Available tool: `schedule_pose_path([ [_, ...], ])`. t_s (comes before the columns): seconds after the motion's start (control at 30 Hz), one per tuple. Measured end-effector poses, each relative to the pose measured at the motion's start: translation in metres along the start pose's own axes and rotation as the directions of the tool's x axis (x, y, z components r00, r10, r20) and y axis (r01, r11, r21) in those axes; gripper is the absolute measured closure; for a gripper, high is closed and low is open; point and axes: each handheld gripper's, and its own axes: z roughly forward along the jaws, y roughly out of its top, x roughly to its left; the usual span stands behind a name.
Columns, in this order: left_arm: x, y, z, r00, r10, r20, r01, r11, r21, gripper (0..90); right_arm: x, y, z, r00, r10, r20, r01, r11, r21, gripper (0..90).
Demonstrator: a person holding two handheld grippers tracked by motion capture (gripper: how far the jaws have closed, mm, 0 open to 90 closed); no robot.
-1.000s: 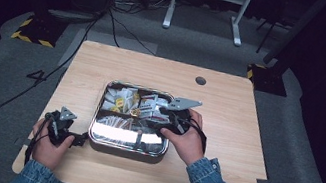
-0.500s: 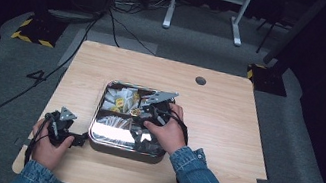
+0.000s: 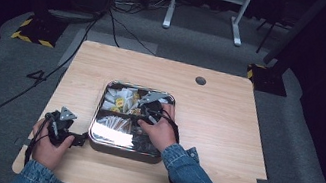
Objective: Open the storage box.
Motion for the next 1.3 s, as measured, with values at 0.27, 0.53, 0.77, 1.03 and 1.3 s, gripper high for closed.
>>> schedule_pose_path([
  [0.27,0.0,0.0,0.0,1.0,0.0,0.0,0.0,1.0,0.0,0.8,-0.002,-0.001,0.0,0.9998,0.012,-0.014,-0.013,1.0,-0.014,58.4],
  [0.53,0.0,0.0,0.0,1.0,0.0,-0.001,0.0,1.0,0.0,0.8,-0.002,0.001,-0.001,0.9988,0.046,-0.015,-0.047,0.999,-0.01,58.6],
  [0.77,0.0,0.0,0.0,1.0,0.0,-0.001,0.0,1.0,0.0,0.8,-0.004,0.01,-0.011,0.999,0.04,-0.02,-0.041,0.998,-0.038,58.7],
  [1.03,0.0,0.0,0.0,1.0,0.0,-0.001,0.0,1.0,0.0,0.8,-0.008,0.023,-0.039,0.9999,0.006,-0.016,-0.008,0.996,-0.087,58.6],
  [1.3,0.0,0.0,0.0,1.0,0.0,0.0,0.0,1.0,0.0,0.8,-0.023,0.025,-0.073,0.9999,-0.013,-0.01,0.012,0.994,-0.11,58.6],
])
